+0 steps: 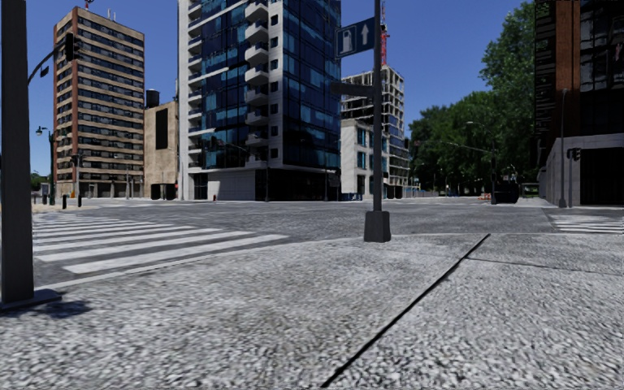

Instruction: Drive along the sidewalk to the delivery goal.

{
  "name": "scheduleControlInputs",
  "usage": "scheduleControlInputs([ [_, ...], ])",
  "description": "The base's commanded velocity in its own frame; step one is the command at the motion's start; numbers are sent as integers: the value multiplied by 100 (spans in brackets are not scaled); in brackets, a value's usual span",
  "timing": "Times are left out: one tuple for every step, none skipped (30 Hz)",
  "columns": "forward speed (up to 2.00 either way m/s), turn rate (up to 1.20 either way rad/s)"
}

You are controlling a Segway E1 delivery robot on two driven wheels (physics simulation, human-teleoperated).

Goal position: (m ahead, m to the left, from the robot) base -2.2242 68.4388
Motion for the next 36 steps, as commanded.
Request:
scheduleControlInputs([
  [200, 53],
  [200, 53],
  [200, 53],
  [200, 53],
  [200, 53],
  [200, 53],
  [200, 53],
  [200, 53],
  [200, 53],
  [200, 53],
  [200, 53],
  [200, 53],
  [200, 53],
  [200, 53],
  [200, 53],
  [200, 53],
  [200, 53],
  [200, 53],
  [200, 53],
  [200, 53],
  [200, 53],
  [200, 53],
  [200, 53],
  [200, 53],
  [200, 53],
  [200, 53],
  [200, 53],
  [200, 53],
  [200, 53],
  [200, 53],
  [200, 53],
  [200, 53],
  [200, 53],
  [200, 53],
  [200, 53],
  [200, 53],
])
